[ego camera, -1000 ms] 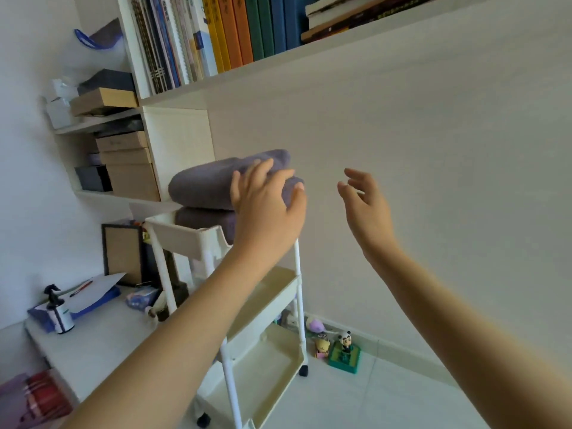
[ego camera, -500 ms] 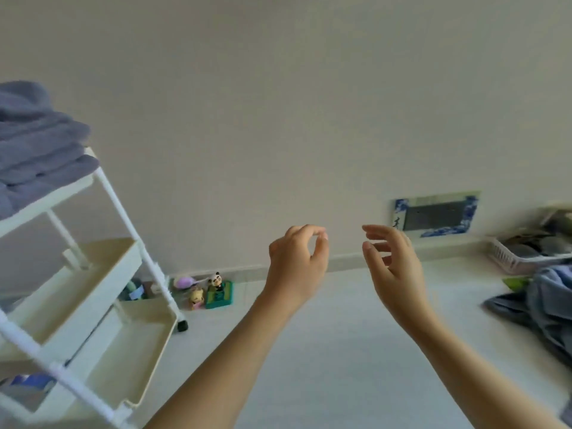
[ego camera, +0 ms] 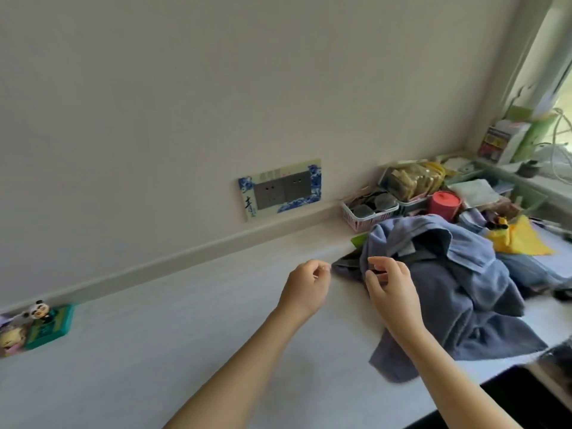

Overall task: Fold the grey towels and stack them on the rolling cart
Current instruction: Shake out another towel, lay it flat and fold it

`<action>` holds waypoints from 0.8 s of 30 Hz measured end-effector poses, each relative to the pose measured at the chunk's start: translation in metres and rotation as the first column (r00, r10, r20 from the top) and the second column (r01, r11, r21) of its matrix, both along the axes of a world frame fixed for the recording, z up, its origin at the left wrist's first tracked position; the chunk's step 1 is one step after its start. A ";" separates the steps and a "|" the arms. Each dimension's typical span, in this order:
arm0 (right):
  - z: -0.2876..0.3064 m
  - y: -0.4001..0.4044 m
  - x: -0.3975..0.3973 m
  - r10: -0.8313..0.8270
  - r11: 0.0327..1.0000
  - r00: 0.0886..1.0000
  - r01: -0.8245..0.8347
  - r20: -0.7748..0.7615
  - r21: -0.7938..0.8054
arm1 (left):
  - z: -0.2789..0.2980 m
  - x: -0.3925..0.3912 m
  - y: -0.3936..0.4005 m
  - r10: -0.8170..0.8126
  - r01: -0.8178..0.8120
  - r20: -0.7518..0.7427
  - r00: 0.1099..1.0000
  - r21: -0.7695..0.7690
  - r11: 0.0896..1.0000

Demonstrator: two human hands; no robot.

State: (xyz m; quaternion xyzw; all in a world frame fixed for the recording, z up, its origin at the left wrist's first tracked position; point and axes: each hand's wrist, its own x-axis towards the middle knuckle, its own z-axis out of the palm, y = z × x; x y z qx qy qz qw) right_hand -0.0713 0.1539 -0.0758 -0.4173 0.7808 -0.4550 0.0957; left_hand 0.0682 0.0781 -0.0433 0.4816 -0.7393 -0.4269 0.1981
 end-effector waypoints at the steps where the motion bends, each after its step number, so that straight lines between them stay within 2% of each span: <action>1: -0.007 0.001 -0.020 -0.024 0.999 1.000 0.024 -0.011 0.024 | -0.006 -0.021 -0.001 -0.009 0.009 0.003 1.000 0.024 1.000; 4: -0.021 0.006 -0.067 -0.086 0.992 0.996 0.088 -0.028 0.091 | -0.021 -0.071 -0.004 -0.034 0.032 0.011 0.999 0.103 0.994; 7: -0.028 0.013 -0.101 -0.097 0.993 0.992 0.102 -0.085 0.057 | -0.031 -0.115 -0.006 -0.046 0.044 0.008 0.999 0.153 0.987; 13: -0.026 0.023 -0.147 -0.144 0.989 0.984 0.147 -0.101 0.024 | -0.042 -0.185 -0.020 -0.008 0.018 -0.076 0.997 0.136 0.991; 18: -0.026 0.019 -0.173 -0.164 0.982 0.986 0.163 0.001 0.100 | -0.058 -0.212 -0.035 -0.037 0.054 -0.100 0.994 0.171 0.984; 21: -0.026 0.011 -0.180 -0.124 0.976 0.992 0.124 -0.011 0.179 | -0.069 -0.220 -0.038 -0.042 0.066 -0.132 0.990 0.187 0.980; 24: -0.023 0.000 -0.187 -0.164 0.971 0.986 0.169 -0.040 0.170 | -0.091 -0.226 -0.049 0.043 0.008 -0.197 0.980 0.250 0.968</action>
